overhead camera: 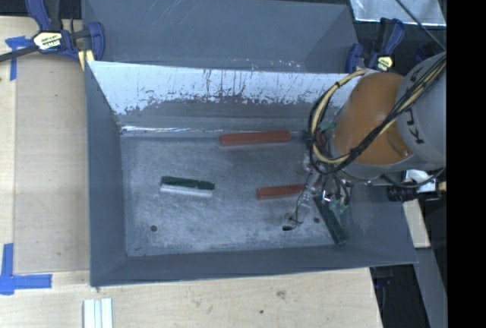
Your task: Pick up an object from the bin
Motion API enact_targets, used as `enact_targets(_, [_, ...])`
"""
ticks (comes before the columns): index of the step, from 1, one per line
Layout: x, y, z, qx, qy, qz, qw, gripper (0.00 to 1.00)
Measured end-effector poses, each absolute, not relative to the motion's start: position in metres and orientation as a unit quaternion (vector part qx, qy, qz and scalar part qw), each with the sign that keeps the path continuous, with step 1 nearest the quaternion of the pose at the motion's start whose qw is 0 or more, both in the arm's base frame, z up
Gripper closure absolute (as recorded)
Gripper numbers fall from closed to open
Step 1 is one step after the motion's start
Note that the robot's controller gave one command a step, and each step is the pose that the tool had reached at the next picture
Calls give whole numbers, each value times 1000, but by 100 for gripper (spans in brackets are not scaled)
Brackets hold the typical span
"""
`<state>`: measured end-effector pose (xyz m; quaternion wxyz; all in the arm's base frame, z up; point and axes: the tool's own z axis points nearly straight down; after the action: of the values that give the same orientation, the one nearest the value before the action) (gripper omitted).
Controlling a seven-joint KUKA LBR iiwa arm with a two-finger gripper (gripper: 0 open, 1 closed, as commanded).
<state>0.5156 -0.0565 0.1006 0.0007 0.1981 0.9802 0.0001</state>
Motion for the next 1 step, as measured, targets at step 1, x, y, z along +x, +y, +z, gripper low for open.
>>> enact_targets(1, [535,-65,100,243,970,0,3,0])
